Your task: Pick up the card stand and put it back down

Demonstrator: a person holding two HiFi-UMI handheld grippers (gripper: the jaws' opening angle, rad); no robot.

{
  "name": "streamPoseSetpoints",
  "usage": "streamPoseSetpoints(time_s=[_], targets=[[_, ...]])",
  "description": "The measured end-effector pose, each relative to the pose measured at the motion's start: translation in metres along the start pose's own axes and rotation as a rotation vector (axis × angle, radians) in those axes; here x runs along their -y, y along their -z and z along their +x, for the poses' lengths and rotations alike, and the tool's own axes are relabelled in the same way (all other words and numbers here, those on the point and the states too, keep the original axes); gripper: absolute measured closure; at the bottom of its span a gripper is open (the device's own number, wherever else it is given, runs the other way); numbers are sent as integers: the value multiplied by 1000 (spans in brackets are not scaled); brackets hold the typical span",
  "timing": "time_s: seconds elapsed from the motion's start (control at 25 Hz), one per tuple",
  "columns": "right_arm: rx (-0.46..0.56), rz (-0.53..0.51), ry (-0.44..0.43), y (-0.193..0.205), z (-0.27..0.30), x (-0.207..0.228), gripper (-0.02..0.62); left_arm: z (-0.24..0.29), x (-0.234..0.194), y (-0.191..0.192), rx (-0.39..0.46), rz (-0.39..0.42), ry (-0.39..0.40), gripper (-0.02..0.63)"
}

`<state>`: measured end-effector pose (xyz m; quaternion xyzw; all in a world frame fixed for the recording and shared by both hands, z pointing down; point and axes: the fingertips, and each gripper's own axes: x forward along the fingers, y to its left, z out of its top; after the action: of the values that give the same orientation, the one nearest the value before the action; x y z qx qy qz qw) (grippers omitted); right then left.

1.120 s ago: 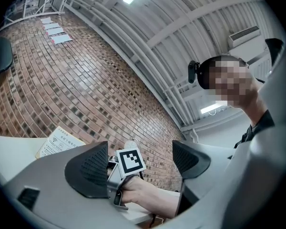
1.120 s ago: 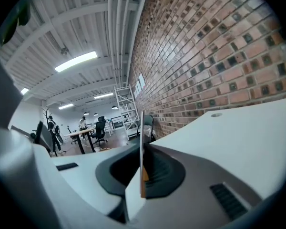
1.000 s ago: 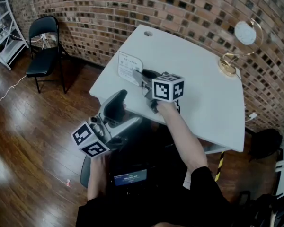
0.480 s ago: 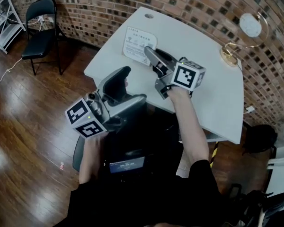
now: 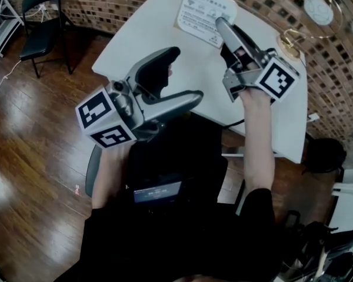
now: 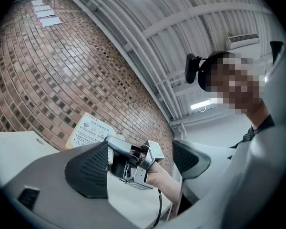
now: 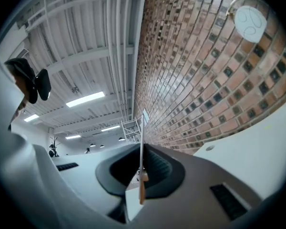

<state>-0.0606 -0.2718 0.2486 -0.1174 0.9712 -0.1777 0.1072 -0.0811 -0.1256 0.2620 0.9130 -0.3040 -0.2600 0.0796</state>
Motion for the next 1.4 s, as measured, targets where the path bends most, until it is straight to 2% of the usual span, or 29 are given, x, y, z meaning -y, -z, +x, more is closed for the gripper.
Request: streamPoseSetpoints(time_s=[0.12, 0.36, 0.52, 0.72, 1.4], targets=[[32, -20, 9, -17, -14, 1, 566, 15, 2, 3, -19, 3, 35, 192], [88, -25, 35, -20, -29, 3, 566, 21, 1, 14, -51, -8, 115, 192], [104, 9, 49, -29, -58, 24, 566, 52, 3, 33, -87, -43, 136, 192], [111, -3, 96, -44, -76, 54, 566, 83, -5, 41, -110, -58, 181, 192], [144, -20, 188, -82, -106, 142, 566, 150, -42, 48, -158, -95, 250, 192]])
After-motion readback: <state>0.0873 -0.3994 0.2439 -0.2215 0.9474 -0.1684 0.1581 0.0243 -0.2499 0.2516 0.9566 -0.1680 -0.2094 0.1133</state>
